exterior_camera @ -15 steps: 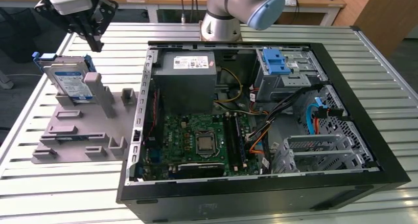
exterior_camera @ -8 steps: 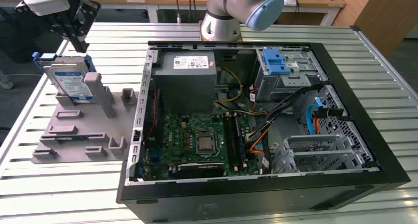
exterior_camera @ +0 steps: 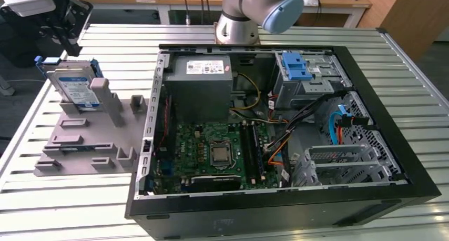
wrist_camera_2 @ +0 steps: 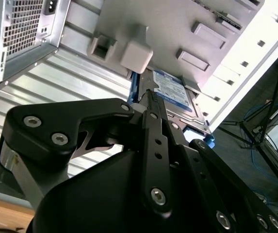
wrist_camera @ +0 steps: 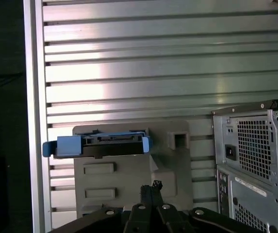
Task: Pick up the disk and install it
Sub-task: 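Reach for the disk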
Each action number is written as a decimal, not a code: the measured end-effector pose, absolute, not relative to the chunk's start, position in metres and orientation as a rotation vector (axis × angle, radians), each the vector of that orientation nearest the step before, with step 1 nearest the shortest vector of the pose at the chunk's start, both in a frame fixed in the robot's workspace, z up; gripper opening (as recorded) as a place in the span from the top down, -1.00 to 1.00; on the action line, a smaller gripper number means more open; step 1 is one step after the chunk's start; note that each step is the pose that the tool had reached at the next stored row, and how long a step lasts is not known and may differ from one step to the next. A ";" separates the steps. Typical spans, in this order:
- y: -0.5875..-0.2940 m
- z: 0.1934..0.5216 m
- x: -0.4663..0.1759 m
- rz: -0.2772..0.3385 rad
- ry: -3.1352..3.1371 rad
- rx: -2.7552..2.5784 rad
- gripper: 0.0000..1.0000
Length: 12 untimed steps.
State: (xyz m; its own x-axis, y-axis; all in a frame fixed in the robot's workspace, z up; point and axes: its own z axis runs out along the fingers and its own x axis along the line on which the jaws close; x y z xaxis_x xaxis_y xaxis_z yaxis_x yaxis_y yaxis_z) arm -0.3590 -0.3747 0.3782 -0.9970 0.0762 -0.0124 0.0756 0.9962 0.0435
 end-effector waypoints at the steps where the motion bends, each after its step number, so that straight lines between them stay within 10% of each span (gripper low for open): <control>1: -0.374 0.378 -0.362 0.067 3.125 0.119 0.79; 12: -0.364 0.374 -0.389 0.067 3.135 0.120 0.79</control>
State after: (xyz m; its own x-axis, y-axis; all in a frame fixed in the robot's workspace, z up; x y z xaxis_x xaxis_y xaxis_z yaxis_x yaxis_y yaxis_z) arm -0.3894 -0.3640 0.3741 -0.9970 0.0767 -0.0022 0.0766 0.9961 0.0427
